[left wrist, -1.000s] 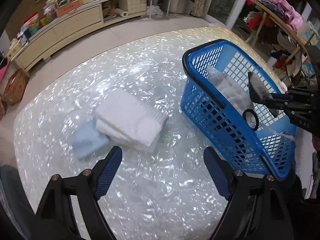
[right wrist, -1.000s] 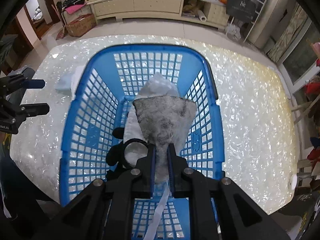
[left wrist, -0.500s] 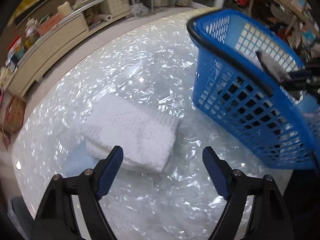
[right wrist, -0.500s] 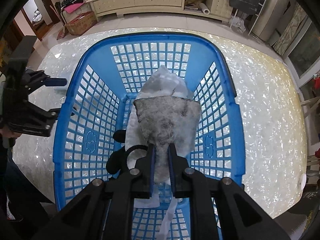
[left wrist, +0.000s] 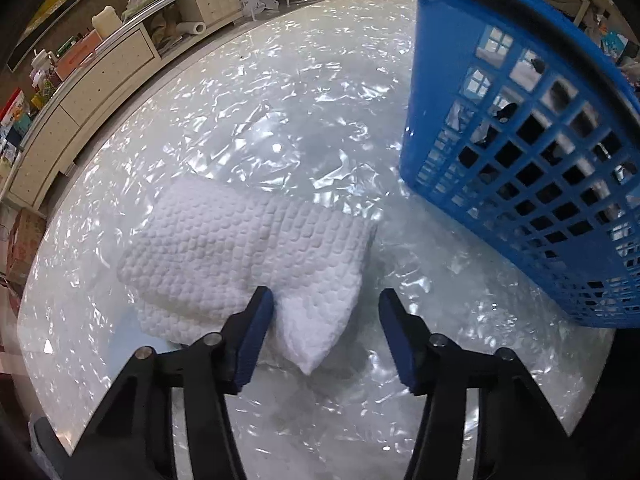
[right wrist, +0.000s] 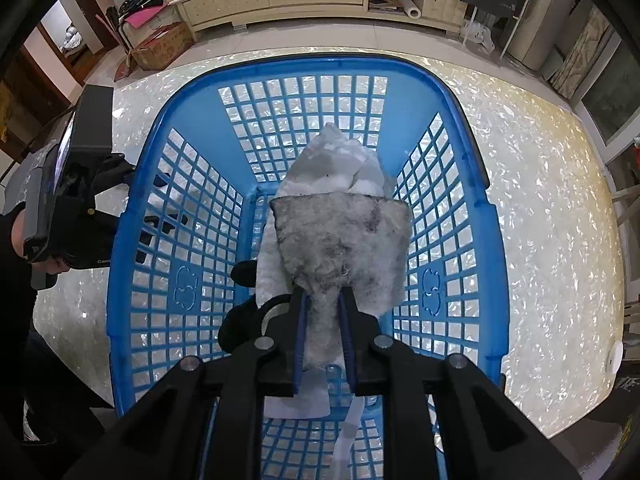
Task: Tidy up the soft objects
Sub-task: 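Grasp the white waffle towel with the left gripper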
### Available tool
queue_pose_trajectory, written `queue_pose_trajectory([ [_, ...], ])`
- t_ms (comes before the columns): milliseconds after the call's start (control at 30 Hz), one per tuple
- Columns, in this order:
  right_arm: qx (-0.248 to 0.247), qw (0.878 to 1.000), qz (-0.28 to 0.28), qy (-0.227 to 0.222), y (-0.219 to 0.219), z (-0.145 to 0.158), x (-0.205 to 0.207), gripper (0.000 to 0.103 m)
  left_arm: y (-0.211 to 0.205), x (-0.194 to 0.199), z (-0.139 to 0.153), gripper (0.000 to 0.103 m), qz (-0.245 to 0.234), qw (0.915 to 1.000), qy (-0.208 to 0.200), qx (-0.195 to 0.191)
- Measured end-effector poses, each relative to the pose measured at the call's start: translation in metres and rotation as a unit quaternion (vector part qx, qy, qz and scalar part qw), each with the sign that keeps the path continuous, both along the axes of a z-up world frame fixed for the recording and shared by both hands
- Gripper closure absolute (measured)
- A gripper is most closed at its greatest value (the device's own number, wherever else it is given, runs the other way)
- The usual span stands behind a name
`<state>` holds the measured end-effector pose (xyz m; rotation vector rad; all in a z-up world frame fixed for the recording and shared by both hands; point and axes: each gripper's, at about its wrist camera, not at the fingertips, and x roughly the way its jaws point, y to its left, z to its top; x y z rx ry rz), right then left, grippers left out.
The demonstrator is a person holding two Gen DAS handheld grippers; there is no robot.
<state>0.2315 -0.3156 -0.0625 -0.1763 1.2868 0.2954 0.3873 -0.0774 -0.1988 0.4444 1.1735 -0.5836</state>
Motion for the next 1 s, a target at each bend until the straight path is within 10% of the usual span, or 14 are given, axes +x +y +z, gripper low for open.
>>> queue_pose_trajectory([
  [200,0.002,1.000,-0.003,-0.001,0.005,0.000,-0.001,0.081,-0.004,0.002,-0.007,0.058,-0.005,0.9998,-0.008,0.016],
  [600,0.001,1.000,-0.027,-0.009,-0.001,0.017,-0.014,0.034,0.003,-0.003,0.003,0.089,0.012,0.9998,-0.008,0.010],
  [1000,0.007,0.999,-0.035,-0.025,-0.021,0.047,-0.051,0.012,0.018,-0.053,0.064,0.090,0.049,0.9981,-0.022,-0.031],
])
